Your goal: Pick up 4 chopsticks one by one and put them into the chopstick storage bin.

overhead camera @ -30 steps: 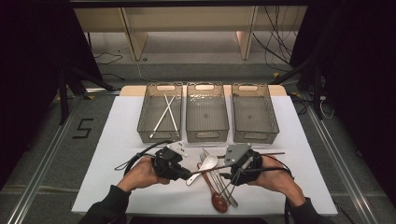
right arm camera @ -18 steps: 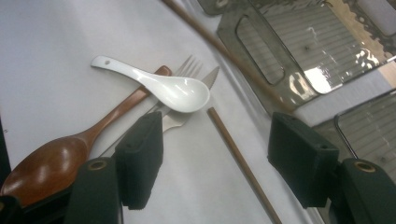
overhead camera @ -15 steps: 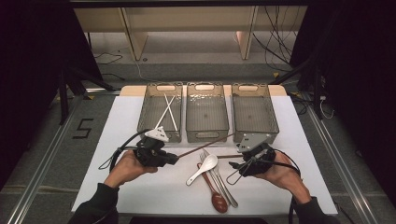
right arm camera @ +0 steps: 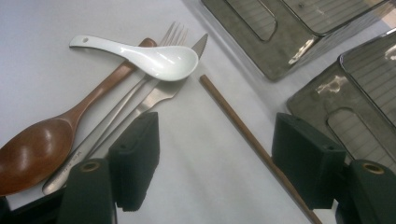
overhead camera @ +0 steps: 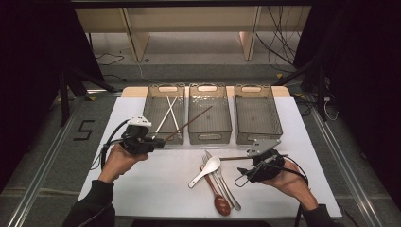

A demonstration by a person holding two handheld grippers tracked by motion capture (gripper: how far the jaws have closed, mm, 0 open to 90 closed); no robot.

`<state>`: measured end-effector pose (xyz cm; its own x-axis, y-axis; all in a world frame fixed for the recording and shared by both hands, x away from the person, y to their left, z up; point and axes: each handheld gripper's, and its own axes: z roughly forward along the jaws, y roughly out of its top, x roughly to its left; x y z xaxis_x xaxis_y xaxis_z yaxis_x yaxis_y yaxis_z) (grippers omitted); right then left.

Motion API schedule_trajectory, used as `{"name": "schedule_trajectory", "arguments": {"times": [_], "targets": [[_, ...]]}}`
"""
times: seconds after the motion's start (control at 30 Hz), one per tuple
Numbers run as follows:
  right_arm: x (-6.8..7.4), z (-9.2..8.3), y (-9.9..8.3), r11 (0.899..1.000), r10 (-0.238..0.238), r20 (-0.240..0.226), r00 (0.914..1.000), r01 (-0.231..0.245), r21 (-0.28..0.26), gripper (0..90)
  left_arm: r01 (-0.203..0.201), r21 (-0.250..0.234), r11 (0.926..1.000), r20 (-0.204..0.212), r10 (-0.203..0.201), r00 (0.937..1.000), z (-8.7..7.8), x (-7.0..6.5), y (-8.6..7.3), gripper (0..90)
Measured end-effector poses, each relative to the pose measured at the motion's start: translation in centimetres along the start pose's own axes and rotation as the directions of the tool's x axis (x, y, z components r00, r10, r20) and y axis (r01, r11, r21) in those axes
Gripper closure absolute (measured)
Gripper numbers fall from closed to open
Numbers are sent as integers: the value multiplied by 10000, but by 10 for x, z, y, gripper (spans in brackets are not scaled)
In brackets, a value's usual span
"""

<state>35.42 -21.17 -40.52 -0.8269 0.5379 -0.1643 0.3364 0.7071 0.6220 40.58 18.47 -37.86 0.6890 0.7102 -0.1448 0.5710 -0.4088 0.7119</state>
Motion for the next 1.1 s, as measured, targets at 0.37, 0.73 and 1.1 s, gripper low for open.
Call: {"name": "schedule_trajectory", "arguments": {"times": [0.37,0.73,1.1], "targets": [[3,3,-7,9996,274,26,9996,-274,-28,319,1084,-437,9931,-1268,-1131,9855,2,41,11,835],[3,5,-6,9997,252,-45,9997,-252,-26,319,1737,-268,9844,-2130,-1754,9612,15,68,15,836],[3,6,-6,9997,238,-74,9997,-238,23,317,2117,-156,9772,-2501,-2088,9454,30,78,19,835]]}}
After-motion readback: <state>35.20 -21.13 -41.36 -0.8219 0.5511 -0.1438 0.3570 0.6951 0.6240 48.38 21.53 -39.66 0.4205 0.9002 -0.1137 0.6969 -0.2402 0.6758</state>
